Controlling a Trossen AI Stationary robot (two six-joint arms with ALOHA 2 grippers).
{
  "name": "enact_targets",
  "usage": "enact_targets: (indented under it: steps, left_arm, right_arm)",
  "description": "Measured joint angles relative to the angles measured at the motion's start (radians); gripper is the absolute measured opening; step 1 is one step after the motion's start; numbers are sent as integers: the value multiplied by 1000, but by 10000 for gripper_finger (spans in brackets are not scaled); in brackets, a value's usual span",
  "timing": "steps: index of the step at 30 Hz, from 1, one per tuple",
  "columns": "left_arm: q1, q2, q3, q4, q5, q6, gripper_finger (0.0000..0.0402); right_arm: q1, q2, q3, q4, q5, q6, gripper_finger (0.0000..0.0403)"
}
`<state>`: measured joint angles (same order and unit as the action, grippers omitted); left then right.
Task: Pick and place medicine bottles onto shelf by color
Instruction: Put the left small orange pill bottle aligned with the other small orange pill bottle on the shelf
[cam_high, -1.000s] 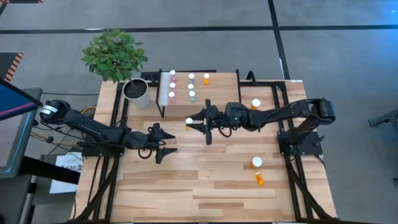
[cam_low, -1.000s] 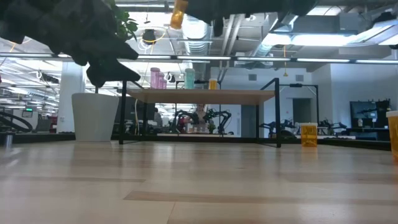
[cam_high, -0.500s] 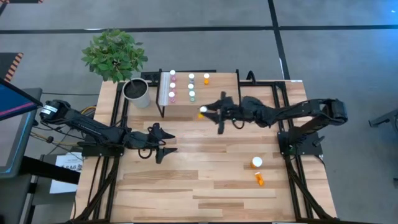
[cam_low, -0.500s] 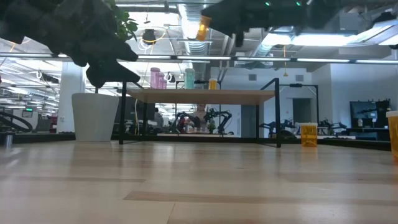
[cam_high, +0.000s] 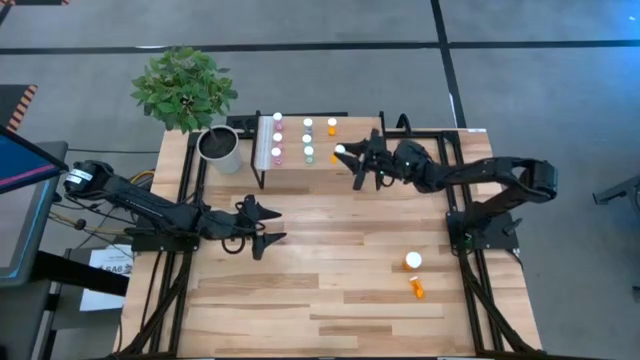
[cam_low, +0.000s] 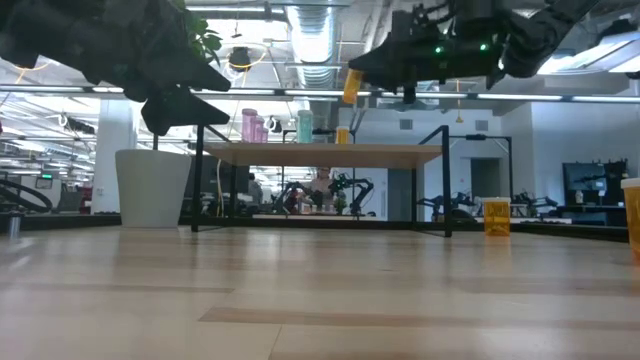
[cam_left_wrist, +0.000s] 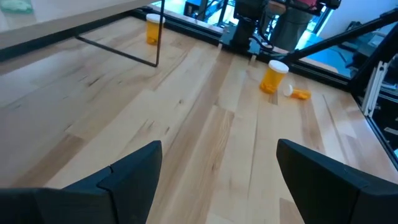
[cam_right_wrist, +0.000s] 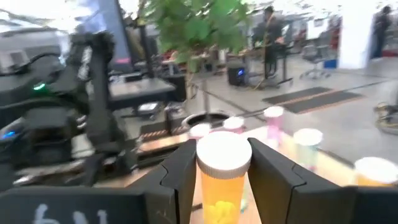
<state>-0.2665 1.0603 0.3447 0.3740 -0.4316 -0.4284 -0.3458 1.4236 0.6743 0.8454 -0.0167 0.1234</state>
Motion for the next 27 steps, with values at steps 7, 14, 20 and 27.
enact_targets:
  steps: [7, 14, 20, 27]
  left_arm:
    - [4, 0, 0, 1, -1, 5, 305]
    - [23, 0, 0, -2, 3, 5, 305]
    - [24, 0, 0, -2, 5, 24, 305]
    - [39, 0, 0, -2, 7, 28, 305]
  right_arm:
    - [-93, 95, 17, 11, -3, -4, 153]
    - [-101, 204, 83, 10, -14, -71, 151]
    - [-110, 235, 117, -3, -12, -106, 154]
    - [-137, 235, 122, -11, -11, -114, 152]
